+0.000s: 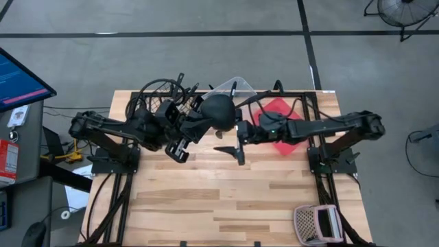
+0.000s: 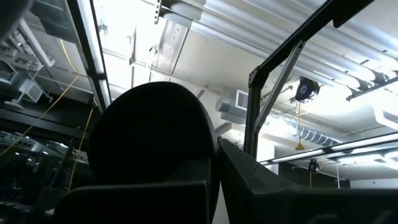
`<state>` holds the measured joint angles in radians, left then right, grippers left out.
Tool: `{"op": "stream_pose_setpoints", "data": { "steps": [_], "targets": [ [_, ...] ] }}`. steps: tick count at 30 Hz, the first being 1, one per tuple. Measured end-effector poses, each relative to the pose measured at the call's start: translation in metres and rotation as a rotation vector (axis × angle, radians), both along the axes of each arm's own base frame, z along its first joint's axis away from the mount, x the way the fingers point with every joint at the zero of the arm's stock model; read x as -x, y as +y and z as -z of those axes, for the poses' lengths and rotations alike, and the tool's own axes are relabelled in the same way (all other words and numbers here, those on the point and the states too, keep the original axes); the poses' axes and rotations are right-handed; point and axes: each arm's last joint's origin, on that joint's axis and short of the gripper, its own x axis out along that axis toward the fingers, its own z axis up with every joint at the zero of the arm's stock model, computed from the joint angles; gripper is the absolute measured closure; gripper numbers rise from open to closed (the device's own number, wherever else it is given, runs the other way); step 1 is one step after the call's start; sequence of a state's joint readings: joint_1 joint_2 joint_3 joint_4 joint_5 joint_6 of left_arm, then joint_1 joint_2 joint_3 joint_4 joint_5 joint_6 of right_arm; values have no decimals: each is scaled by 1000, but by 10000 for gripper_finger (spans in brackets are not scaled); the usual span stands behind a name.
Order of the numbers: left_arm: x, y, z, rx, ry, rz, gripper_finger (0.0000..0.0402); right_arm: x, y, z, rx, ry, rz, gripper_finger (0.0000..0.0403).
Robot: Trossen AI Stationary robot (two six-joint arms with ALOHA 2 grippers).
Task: Pick & Place Kitchen Items
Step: Put the ladle into the transparent bin
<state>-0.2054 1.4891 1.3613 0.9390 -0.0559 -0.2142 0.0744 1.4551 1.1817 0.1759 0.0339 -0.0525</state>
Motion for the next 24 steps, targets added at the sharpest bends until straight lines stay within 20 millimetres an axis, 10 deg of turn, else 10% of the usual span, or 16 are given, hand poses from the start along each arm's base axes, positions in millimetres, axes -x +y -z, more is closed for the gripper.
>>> {"op": "stream_pose_setpoints", "data": {
  "steps": [5,11,24],
  "targets": [
    [0,0,0,1,-3,0,401,-8,-2,-2,21,50,104,134],
    [0,1,0,11,-3,-11,401,-7,-2,-7,52,153,120,324],
    [-11,0,14,-48,224,-79,333,20,10,-51,15,75,128,315]
  ]
}}
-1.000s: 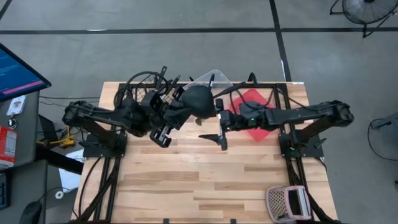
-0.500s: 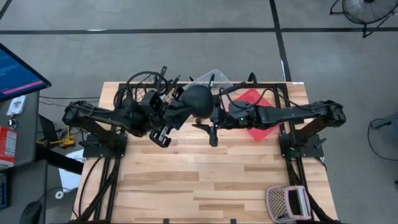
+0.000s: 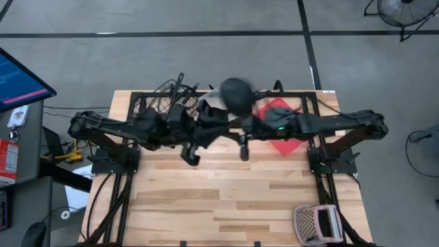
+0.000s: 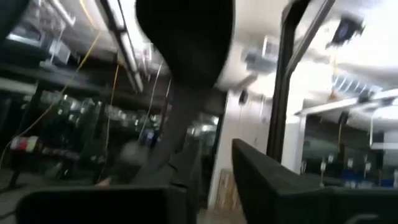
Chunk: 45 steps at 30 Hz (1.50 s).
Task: Pick & Place Kitchen Items
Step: Put the ladle into the transparent bin
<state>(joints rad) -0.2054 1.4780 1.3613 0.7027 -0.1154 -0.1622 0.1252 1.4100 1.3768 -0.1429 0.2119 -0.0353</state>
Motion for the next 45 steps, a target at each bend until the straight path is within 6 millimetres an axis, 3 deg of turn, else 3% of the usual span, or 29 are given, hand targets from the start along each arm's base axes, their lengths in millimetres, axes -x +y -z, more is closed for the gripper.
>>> {"op": "stream_pose_setpoints", "data": {
  "steps": [6,10,14,20,24,26,29,37,45],
  "targets": [
    [-4,-1,6,-8,73,4,265,48,8,-42,-21,-77,-90,315],
    [-1,-2,4,40,77,57,239,97,18,-67,-99,-139,-326,315],
    [3,-4,2,25,70,139,233,133,33,-78,-174,-152,-610,315],
    [3,-8,2,-12,70,227,243,161,61,-84,-215,-157,-936,315],
    [4,-9,2,-17,73,236,249,166,74,-83,-221,-155,-983,315],
    [4,-8,2,-17,73,236,251,164,74,-83,-217,-157,-885,315],
    [4,-8,2,12,78,253,255,159,66,-73,-216,-75,-588,315],
    [4,-10,3,99,110,368,261,152,17,-27,-121,257,294,315],
    [4,-10,3,128,117,385,276,131,-34,19,68,723,692,315]
  ]
}}
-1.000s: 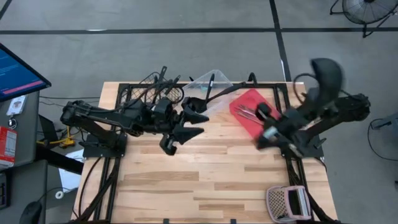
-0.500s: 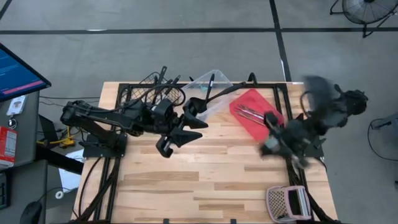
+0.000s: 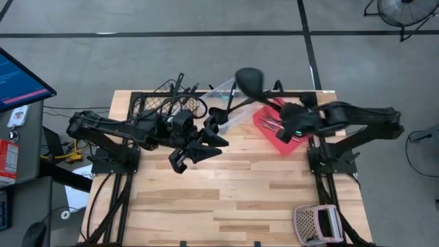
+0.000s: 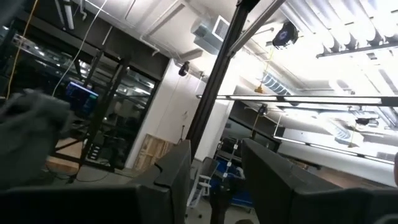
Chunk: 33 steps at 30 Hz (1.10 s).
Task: Pick & Place Kitchen Items
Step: Put the ladle into the transparent bin
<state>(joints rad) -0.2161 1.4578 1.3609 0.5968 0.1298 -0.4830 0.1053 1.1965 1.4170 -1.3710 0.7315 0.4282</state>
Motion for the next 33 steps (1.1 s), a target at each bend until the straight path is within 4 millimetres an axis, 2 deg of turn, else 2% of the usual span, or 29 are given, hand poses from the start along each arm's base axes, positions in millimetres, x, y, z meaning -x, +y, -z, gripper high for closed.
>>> {"op": "stream_pose_setpoints", "data": {
  "steps": [5,11,16,23,33],
  "targets": [
    [1,-1,-1,10,6,10,286,-26,-30,27,57,324,54,315],
    [7,-2,-5,19,1,21,296,-57,-62,62,87,658,17,315],
    [14,-2,-10,21,-8,26,298,-70,-85,91,78,938,12,315],
    [22,-1,-16,22,-18,28,298,-85,-101,111,64,1035,21,315],
    [26,0,-19,24,-24,28,298,-104,-107,105,107,1017,19,315]
  ]
}}
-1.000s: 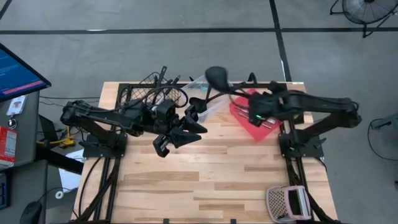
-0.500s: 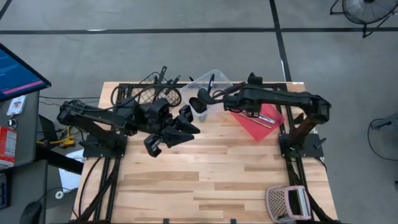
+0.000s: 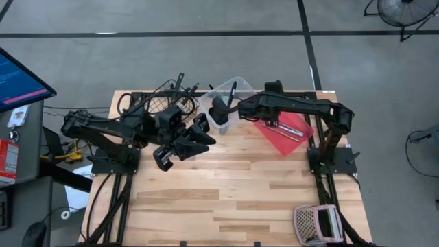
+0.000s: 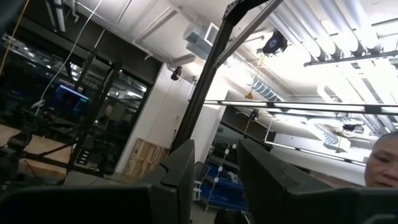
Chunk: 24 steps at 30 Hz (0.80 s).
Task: Pick & Place Kitchen Items
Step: Put the ladle into the transparent bin, then return to Home Position
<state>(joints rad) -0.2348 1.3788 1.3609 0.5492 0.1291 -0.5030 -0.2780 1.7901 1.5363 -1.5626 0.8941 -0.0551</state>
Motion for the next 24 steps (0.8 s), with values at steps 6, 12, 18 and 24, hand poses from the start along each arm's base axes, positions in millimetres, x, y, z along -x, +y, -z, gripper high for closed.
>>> {"op": "stream_pose_setpoints", "data": {
  "steps": [6,12,18,24],
  "targets": [
    [0,0,0,0,1,0,298,-1,1,-4,85,11,-29,214],
    [0,0,0,0,1,0,298,-1,-4,-3,101,-33,3,104],
    [1,1,0,-13,3,-12,298,-1,-2,-23,113,-106,25,79],
    [30,22,-20,-26,-30,-74,299,19,16,-90,117,-373,-3,88]
  ]
}}
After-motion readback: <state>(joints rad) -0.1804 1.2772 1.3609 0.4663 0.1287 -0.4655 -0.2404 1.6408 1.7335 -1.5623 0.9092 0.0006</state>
